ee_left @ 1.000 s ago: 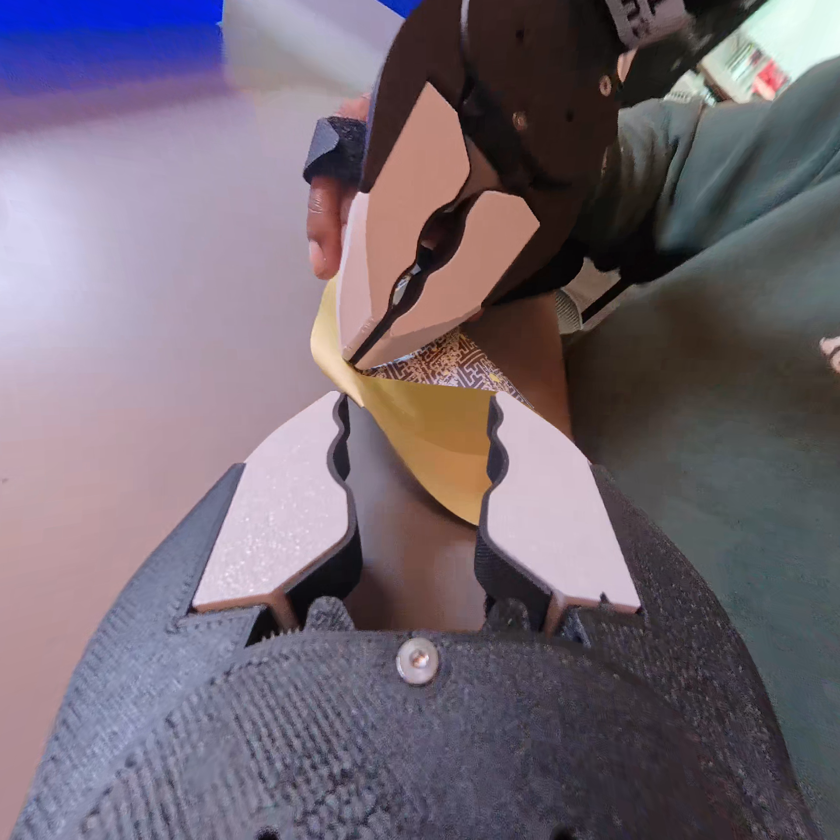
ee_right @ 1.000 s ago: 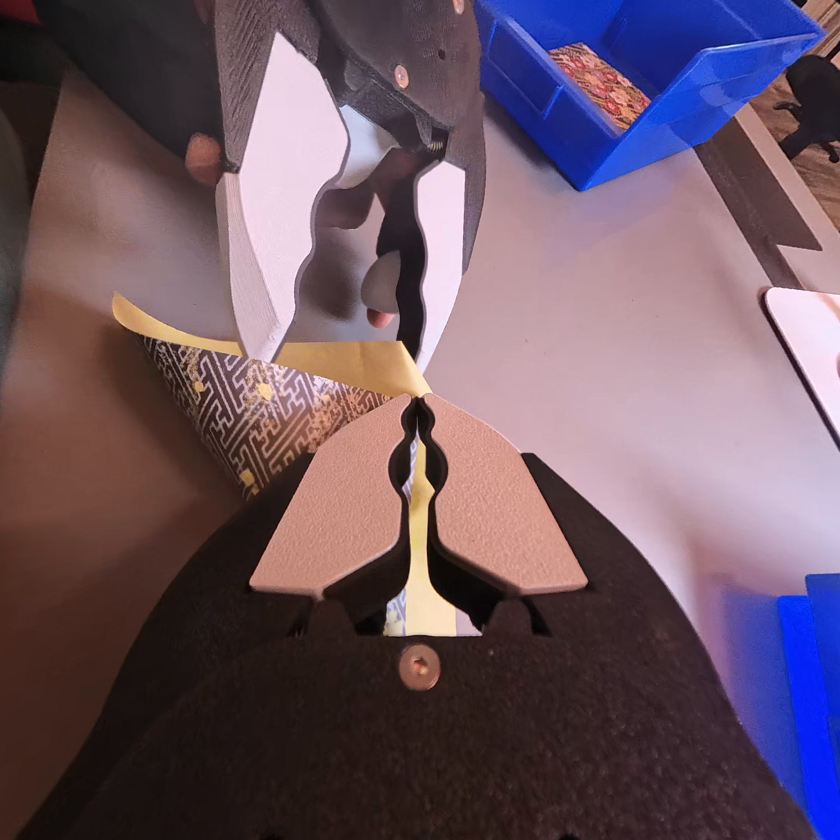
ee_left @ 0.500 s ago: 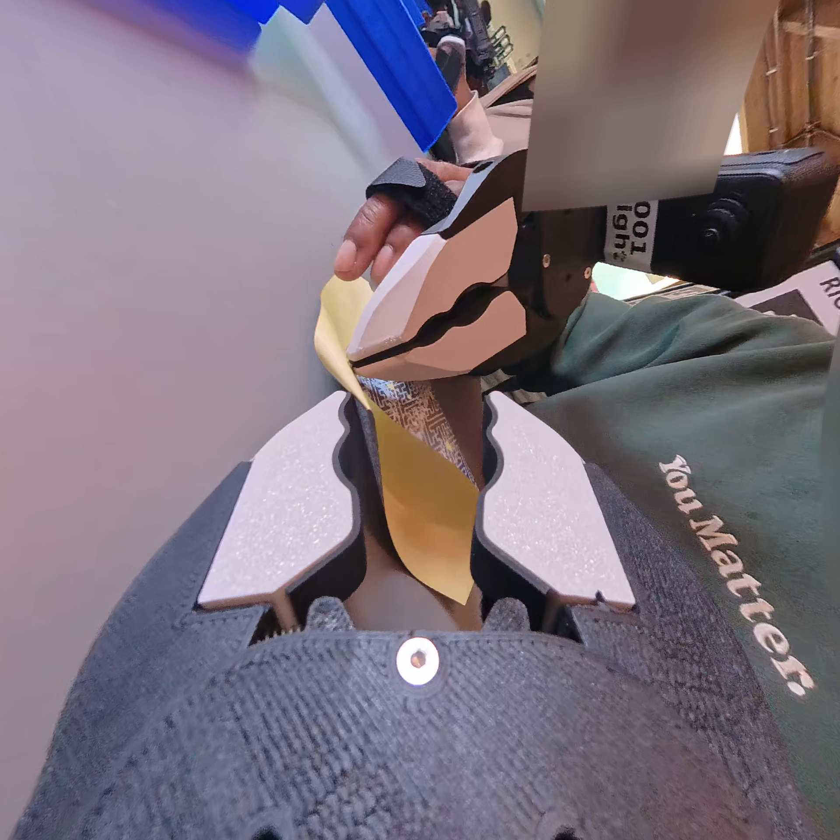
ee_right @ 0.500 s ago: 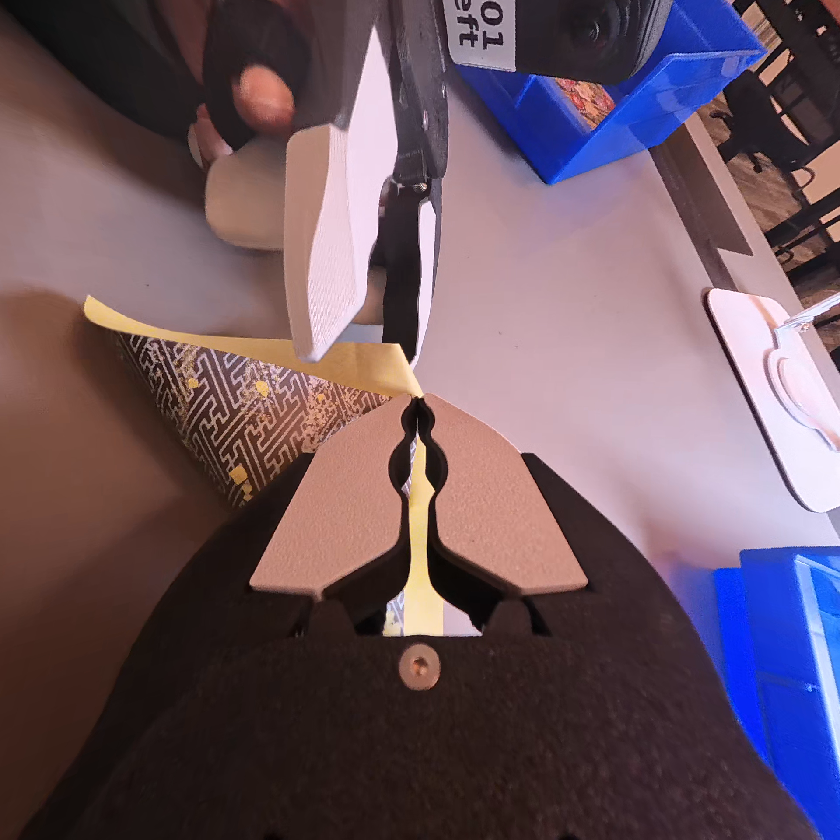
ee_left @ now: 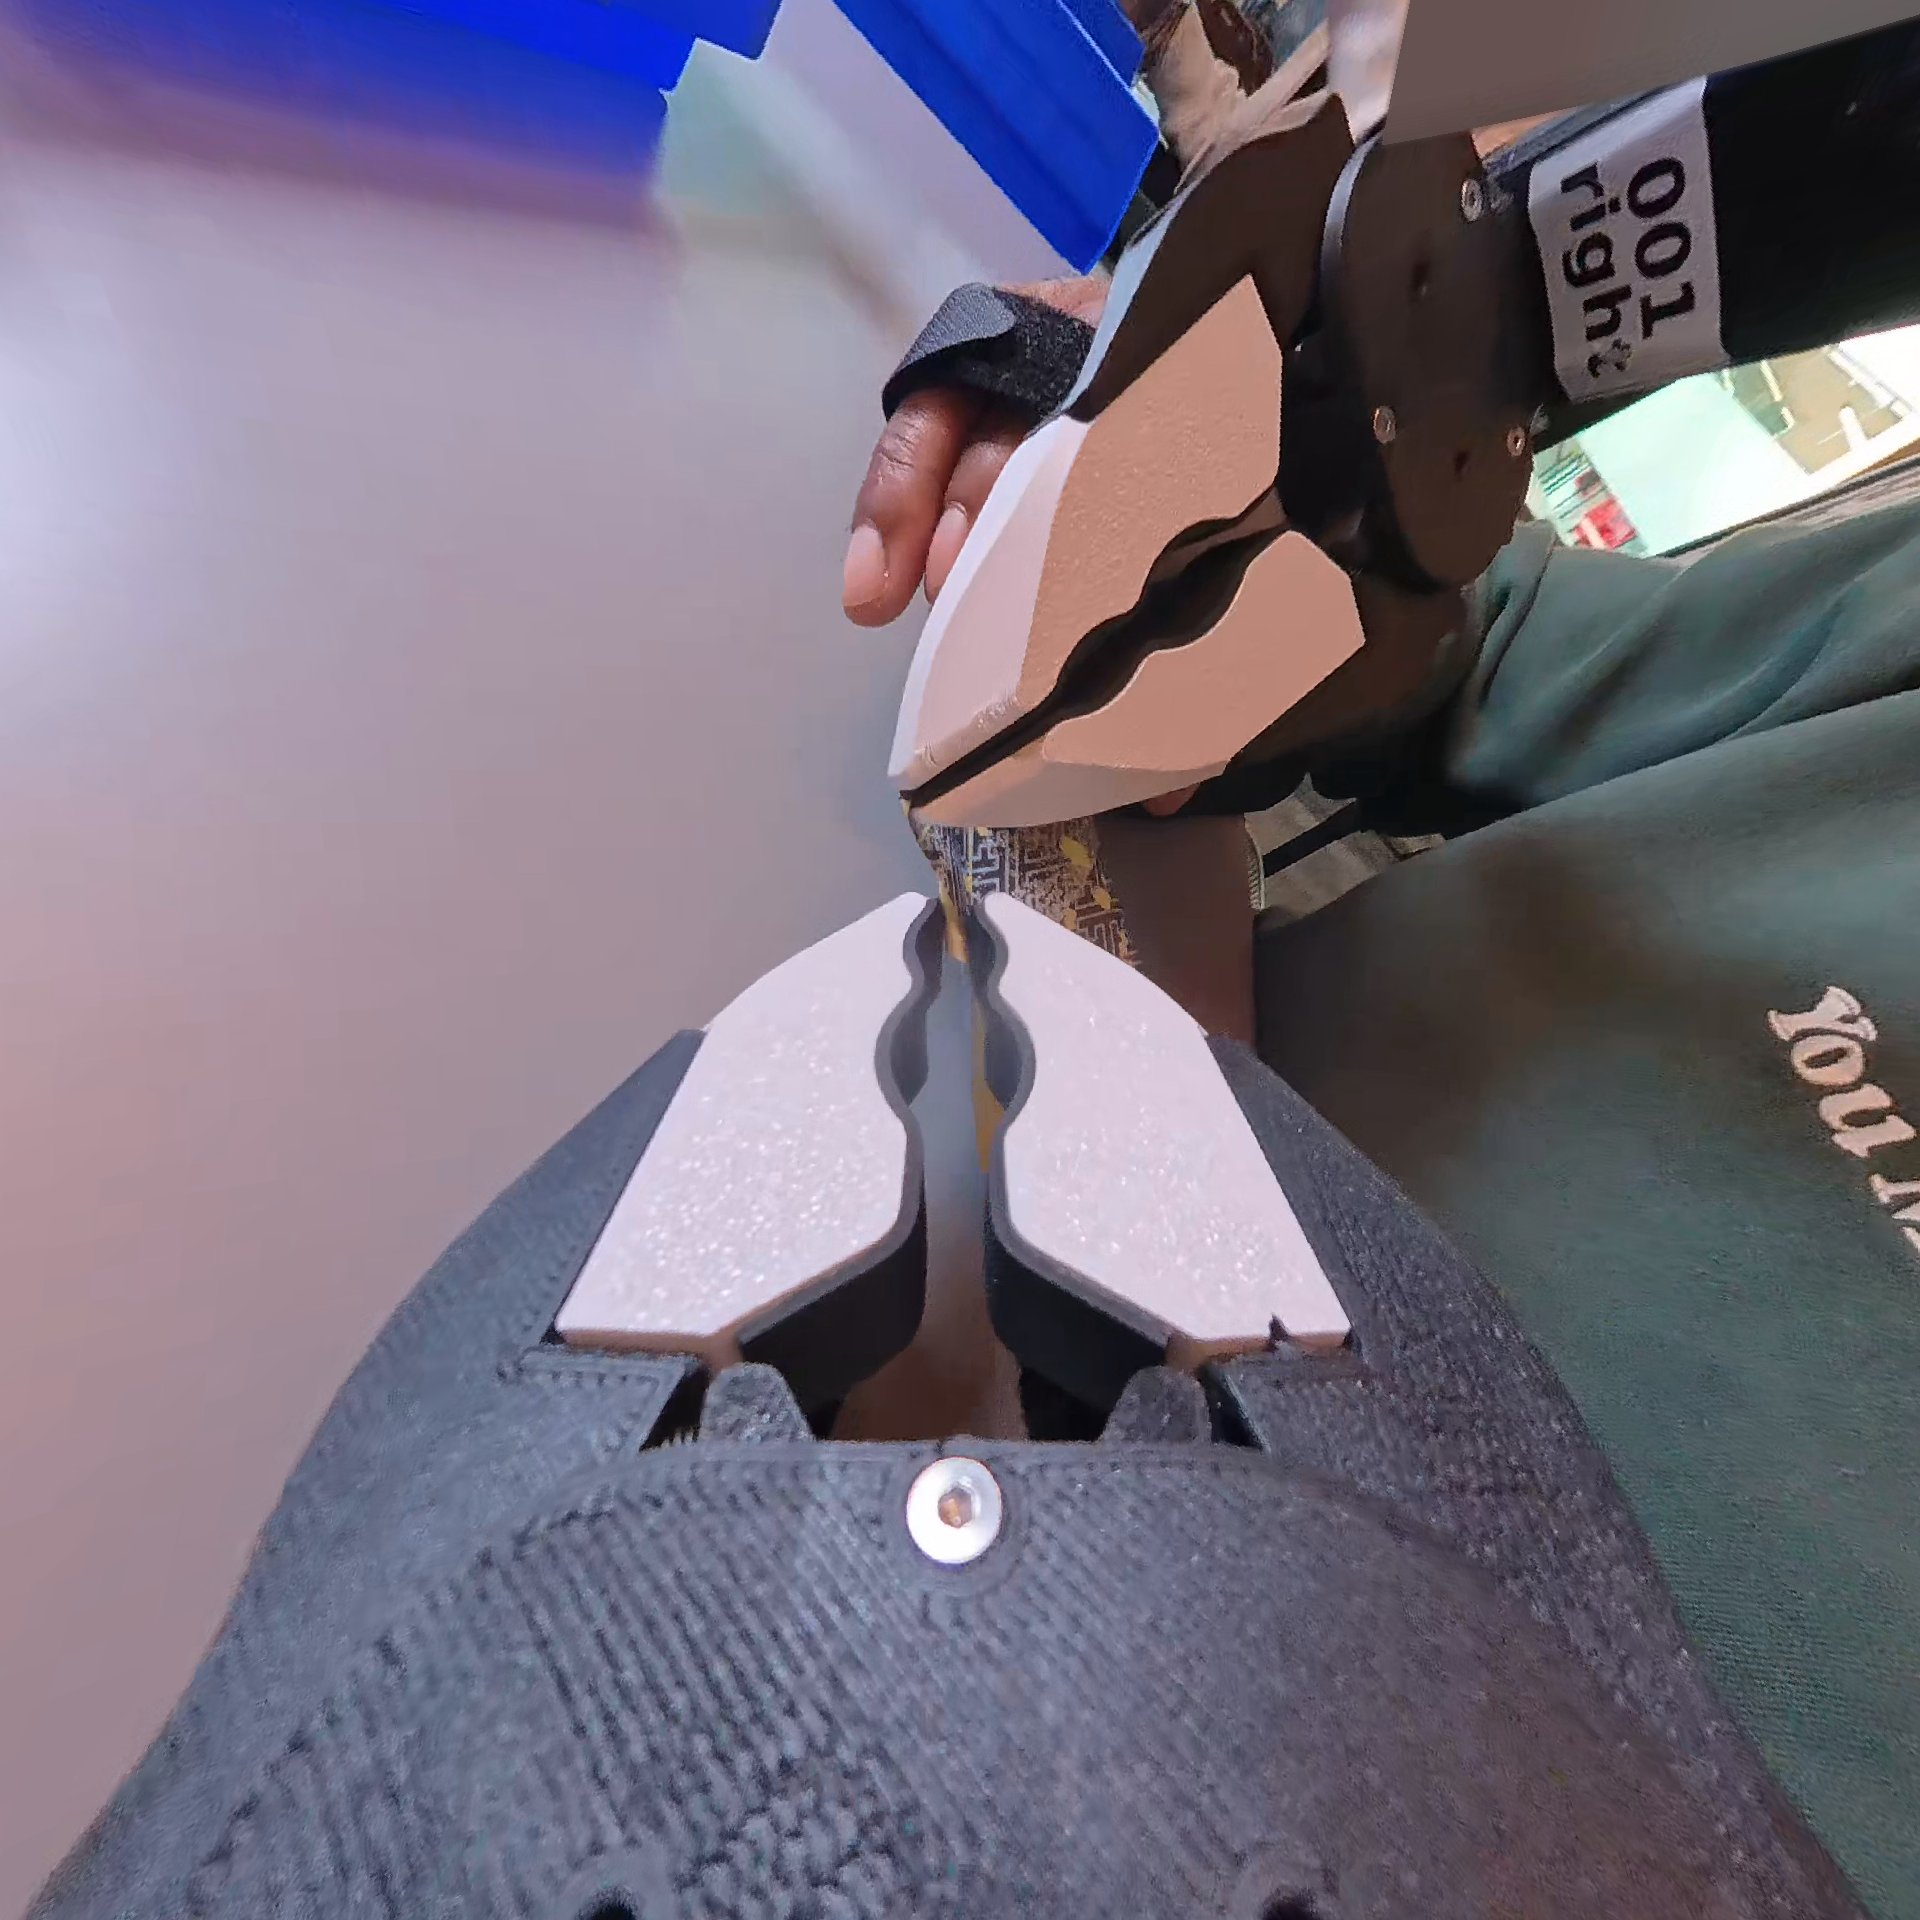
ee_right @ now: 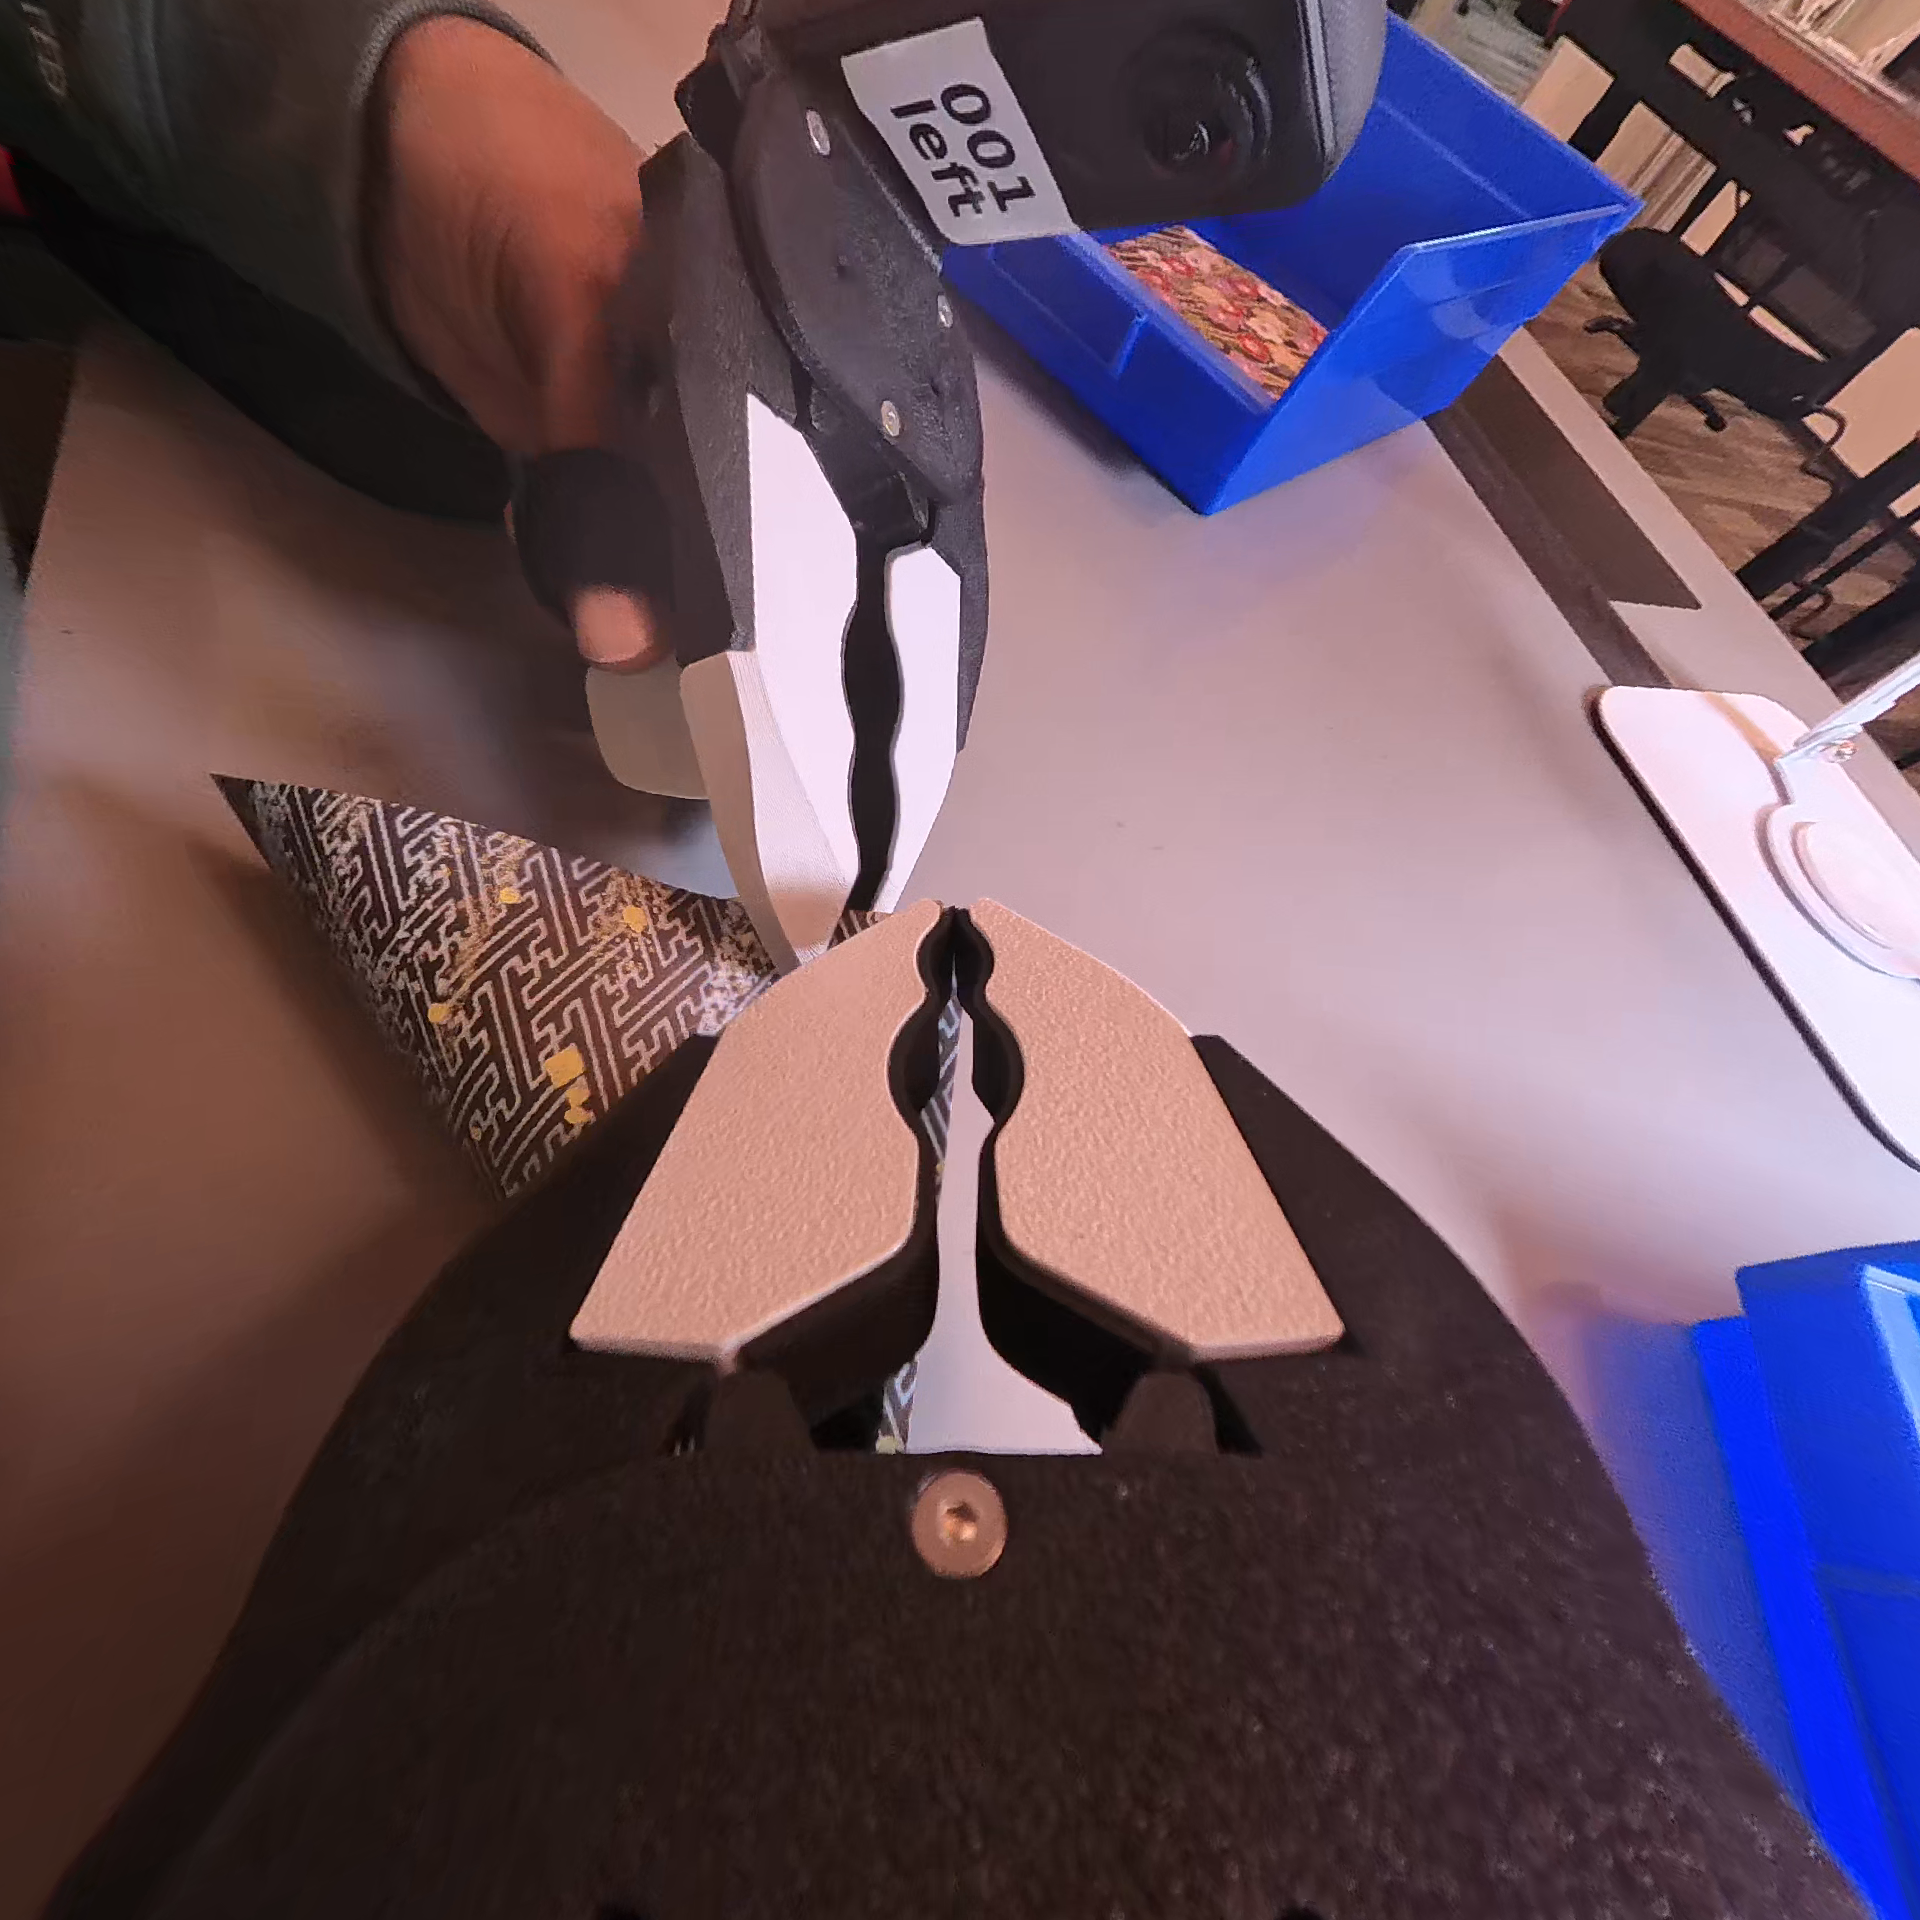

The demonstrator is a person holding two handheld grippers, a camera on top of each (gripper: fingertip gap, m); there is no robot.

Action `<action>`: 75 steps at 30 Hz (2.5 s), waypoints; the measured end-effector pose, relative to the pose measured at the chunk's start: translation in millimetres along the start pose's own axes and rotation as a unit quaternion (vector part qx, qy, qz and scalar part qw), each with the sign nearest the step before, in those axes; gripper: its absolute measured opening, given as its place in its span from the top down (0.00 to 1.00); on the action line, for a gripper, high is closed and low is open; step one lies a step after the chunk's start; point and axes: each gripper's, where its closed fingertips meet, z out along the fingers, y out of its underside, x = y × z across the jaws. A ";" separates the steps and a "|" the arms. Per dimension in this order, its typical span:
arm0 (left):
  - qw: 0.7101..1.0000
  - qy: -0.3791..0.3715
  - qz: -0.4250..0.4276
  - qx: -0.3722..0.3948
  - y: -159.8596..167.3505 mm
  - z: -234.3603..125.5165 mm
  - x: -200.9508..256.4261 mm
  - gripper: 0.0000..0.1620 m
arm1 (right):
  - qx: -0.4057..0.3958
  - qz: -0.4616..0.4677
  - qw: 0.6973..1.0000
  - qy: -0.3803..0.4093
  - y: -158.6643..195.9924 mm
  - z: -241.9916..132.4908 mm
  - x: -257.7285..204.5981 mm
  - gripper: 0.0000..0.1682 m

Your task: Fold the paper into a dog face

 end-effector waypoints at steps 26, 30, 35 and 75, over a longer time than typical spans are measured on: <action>0.903 -0.165 0.396 -0.007 -16.4 -17.3 18.6 0.83 | -0.060 0.036 0.986 -0.154 21.1 -12.3 -20.3 0.97; 0.918 -0.167 0.359 -0.031 -8.9 -21.7 1.4 0.70 | -0.039 0.002 0.991 -0.131 16.0 -12.9 -17.7 0.99; 0.933 -0.133 0.333 -0.023 -9.2 -24.8 2.9 0.85 | -0.044 -0.006 0.991 -0.126 18.7 -10.8 -18.8 0.99; 0.953 -0.075 0.294 -0.022 -11.9 -12.6 12.5 0.98 | 0.001 -0.004 0.994 -0.105 -3.0 -12.1 -10.6 0.95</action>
